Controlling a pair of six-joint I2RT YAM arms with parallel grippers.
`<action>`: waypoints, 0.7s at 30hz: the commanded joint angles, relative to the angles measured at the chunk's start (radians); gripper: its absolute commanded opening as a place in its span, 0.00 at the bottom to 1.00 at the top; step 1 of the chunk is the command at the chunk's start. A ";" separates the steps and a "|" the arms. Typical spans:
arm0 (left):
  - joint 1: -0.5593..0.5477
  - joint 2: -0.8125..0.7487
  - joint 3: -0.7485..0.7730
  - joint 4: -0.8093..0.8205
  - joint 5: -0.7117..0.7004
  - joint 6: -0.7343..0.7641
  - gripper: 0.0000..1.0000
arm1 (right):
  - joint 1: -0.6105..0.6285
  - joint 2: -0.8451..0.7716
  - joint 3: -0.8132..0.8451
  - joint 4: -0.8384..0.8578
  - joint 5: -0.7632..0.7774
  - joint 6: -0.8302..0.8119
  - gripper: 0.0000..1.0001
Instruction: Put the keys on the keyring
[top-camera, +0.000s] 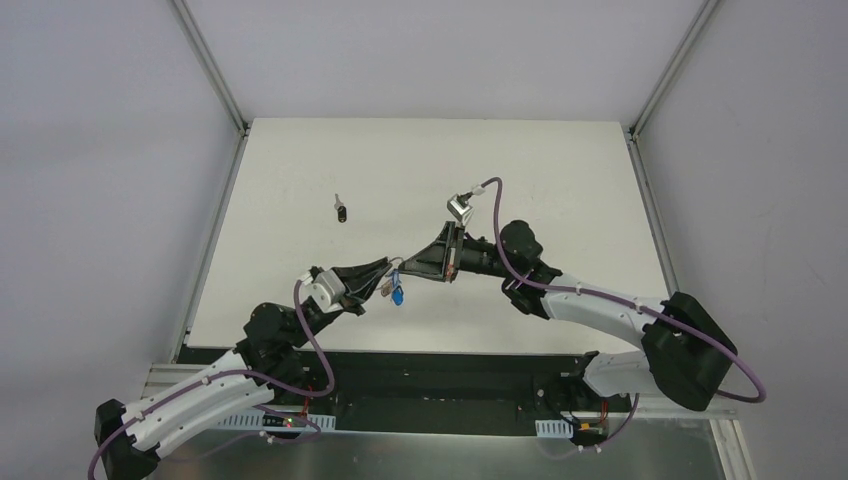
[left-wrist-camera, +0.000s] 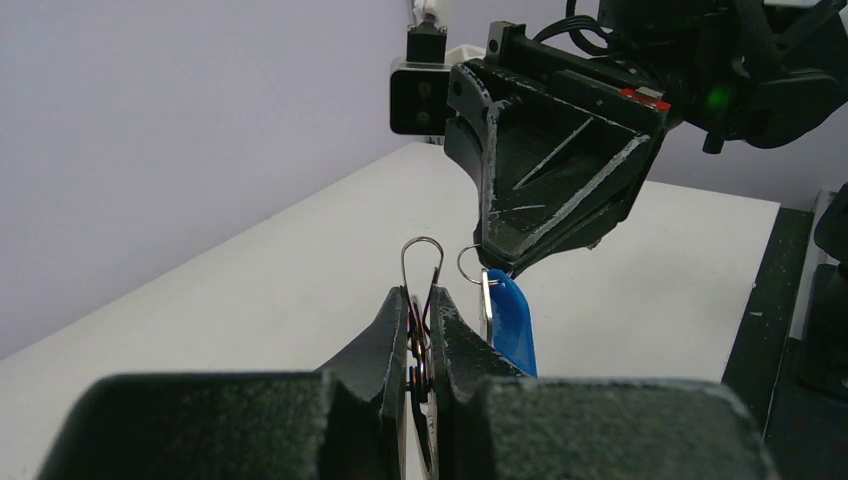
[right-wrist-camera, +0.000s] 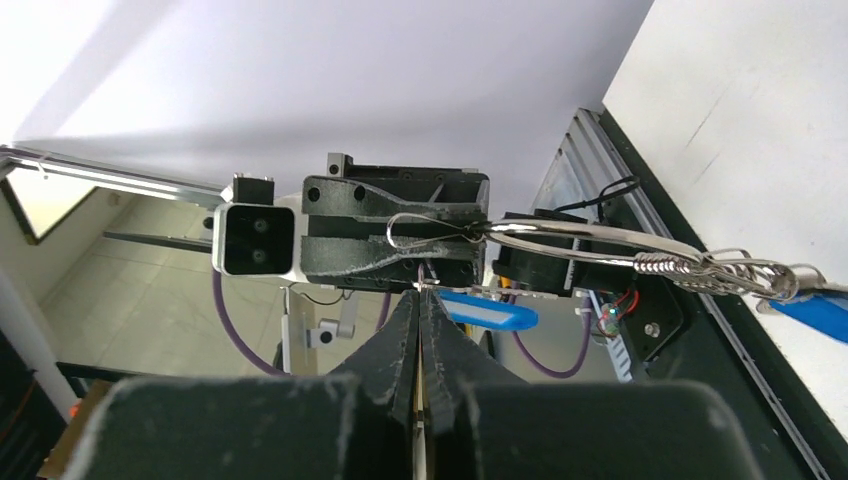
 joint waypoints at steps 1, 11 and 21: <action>-0.008 0.005 -0.009 0.143 0.050 0.026 0.00 | 0.000 0.019 -0.011 0.199 -0.002 0.086 0.00; -0.007 0.004 -0.016 0.166 0.066 0.030 0.00 | 0.003 0.069 -0.005 0.272 -0.001 0.136 0.00; -0.007 0.001 -0.020 0.170 0.060 0.030 0.00 | 0.021 0.092 0.003 0.293 -0.009 0.147 0.00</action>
